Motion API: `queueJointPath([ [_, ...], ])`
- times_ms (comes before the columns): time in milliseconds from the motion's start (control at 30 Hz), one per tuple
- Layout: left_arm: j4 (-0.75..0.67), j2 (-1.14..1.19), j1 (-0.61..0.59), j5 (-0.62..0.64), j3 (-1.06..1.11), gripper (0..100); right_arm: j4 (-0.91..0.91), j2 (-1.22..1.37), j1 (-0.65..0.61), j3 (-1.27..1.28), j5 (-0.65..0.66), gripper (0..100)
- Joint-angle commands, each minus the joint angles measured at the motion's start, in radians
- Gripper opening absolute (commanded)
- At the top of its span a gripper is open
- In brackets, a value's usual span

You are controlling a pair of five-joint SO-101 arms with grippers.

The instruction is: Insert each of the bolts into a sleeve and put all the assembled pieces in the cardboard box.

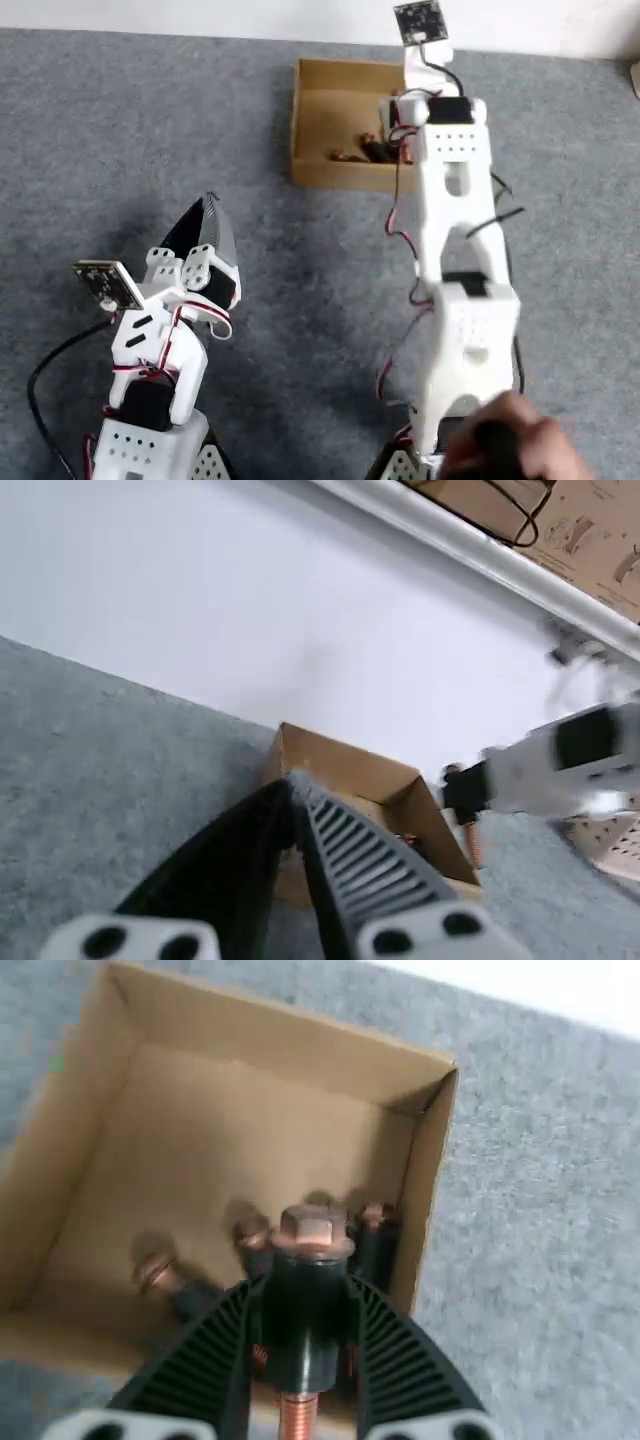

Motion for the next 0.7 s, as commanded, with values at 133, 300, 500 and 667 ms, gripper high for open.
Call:
queueJointPath([
  [133,-0.014,0.002,-0.010,-0.005,-0.005,1,0.024,0.406,0.004,-0.522,0.011,0.5],
  [300,-0.014,0.002,0.010,-0.008,-0.002,1,0.097,0.527,0.004,-0.693,0.011,0.9],
  [500,-0.014,0.002,0.036,-0.057,0.001,1,0.186,0.545,0.004,-0.748,0.011,13.9],
  [667,-0.014,0.002,0.035,-0.058,-0.001,1,0.272,0.545,0.007,-0.802,0.011,37.2],
])
